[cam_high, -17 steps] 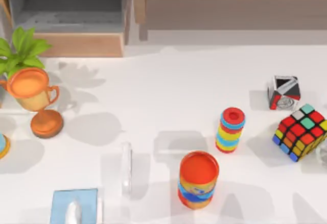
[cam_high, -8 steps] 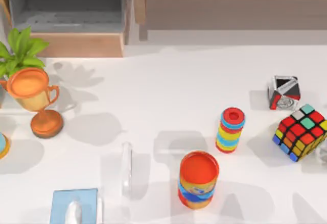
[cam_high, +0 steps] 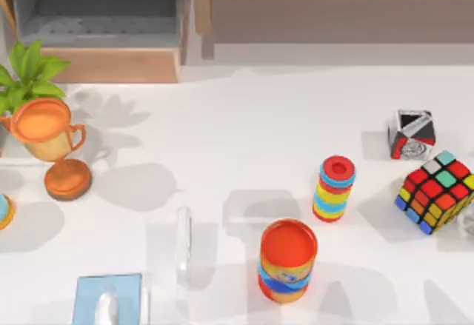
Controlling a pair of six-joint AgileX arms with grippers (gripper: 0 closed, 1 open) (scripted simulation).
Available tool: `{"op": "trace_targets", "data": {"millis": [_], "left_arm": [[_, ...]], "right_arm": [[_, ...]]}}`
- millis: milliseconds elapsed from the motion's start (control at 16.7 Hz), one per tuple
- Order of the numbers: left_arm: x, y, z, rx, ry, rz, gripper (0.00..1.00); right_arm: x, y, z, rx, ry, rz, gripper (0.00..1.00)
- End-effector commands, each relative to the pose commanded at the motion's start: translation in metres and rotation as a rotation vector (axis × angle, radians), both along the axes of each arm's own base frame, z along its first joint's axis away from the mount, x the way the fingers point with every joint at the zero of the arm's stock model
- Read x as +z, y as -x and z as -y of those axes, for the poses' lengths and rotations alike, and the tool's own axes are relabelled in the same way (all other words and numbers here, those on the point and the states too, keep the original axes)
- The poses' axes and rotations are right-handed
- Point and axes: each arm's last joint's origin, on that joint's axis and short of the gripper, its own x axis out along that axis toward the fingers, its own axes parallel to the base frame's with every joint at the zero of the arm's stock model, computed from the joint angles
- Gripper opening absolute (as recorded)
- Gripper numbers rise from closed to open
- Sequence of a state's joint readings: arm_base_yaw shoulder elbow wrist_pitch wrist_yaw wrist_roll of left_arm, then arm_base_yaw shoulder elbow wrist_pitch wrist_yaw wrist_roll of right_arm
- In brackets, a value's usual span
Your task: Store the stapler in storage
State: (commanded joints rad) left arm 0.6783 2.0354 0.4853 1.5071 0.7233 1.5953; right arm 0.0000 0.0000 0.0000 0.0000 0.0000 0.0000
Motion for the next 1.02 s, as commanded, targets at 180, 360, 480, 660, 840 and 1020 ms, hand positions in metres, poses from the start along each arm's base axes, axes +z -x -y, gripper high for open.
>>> {"op": "trace_targets", "data": {"millis": [180, 360, 480, 660, 840, 1020], "left_arm": [[0.0, 0.004, 0.0, -0.001, -0.001, 0.001, 1.0], [0.0, 0.017, 0.0, -0.001, -0.001, 0.001, 1.0], [0.0, 0.02, 0.0, -0.001, -0.001, 0.001, 1.0], [-0.001, 0.018, 0.0, -0.004, 0.002, -0.002, 1.0], [0.011, 0.019, -0.007, 0.023, 0.019, 0.035, 1.0], [0.036, 0.018, -0.018, 0.066, 0.092, 0.105, 1.0]], "right_arm": [[0.0, 0.0, 0.0, 0.0, 0.0, 0.0, 1.0], [0.0, 0.0, 0.0, 0.0, 0.0, 0.0, 1.0], [0.0, 0.0, 0.0, 0.0, 0.0, 0.0, 1.0], [0.0, 0.0, 0.0, 0.0, 0.0, 0.0, 1.0], [0.0, 0.0, 0.0, 0.0, 0.0, 0.0, 1.0], [0.0, 0.0, 0.0, 0.0, 0.0, 0.0, 1.0]]}}
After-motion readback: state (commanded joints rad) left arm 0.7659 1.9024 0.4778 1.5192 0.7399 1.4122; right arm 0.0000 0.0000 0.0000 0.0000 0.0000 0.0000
